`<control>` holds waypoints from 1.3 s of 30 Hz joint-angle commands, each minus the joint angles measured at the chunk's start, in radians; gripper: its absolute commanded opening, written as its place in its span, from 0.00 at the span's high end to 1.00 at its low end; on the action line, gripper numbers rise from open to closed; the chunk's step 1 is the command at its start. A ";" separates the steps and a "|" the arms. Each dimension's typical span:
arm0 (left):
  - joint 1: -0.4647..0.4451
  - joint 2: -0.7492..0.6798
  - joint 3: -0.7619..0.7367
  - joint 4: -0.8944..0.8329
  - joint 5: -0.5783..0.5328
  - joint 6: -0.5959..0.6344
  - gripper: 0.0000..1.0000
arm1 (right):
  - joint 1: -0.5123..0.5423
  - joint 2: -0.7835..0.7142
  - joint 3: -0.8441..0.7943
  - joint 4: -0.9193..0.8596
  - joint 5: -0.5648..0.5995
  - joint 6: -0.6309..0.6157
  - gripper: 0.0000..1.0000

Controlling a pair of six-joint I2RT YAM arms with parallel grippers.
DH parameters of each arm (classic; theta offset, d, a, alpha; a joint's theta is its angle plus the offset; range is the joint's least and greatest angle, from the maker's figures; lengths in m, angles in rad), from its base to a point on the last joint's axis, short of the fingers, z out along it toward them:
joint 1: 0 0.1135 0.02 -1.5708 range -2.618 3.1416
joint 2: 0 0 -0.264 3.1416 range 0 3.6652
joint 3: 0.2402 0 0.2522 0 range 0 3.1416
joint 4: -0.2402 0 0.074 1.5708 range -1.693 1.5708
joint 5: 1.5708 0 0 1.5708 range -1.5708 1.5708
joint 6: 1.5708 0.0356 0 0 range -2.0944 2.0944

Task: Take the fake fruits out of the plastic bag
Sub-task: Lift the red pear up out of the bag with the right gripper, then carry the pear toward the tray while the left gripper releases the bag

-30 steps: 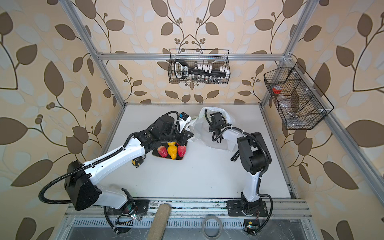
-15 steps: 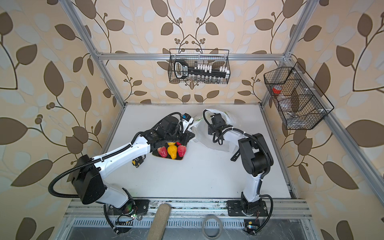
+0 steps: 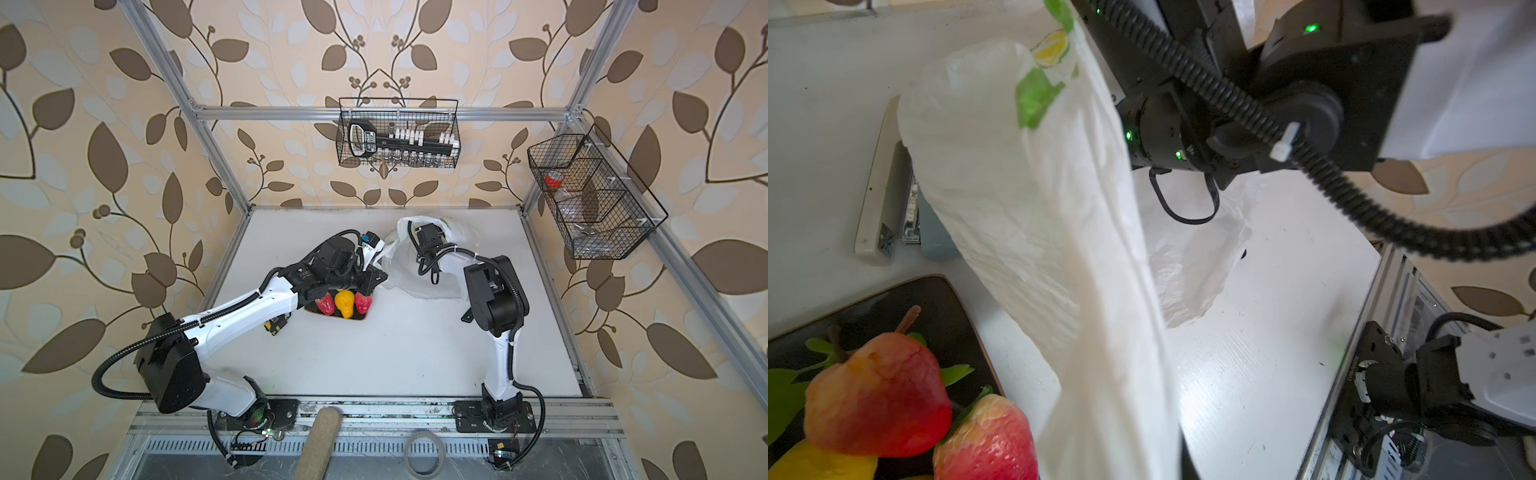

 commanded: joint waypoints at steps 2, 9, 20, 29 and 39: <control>-0.010 -0.057 -0.004 0.018 0.011 -0.017 1.00 | -0.004 0.031 0.032 -0.040 0.007 0.078 0.29; -0.011 -0.047 0.008 0.019 -0.009 -0.024 1.00 | -0.009 -0.002 0.004 -0.033 -0.008 0.082 0.45; -0.010 0.027 0.044 0.056 -0.105 -0.068 1.00 | -0.004 -0.228 -0.182 0.062 -0.178 0.032 0.60; 0.006 0.132 0.123 0.087 -0.149 -0.075 1.00 | -0.004 -0.463 -0.376 0.124 -0.411 -0.073 0.65; 0.032 0.268 0.240 0.098 -0.142 -0.101 1.00 | -0.003 -0.691 -0.499 0.110 -0.561 -0.120 0.65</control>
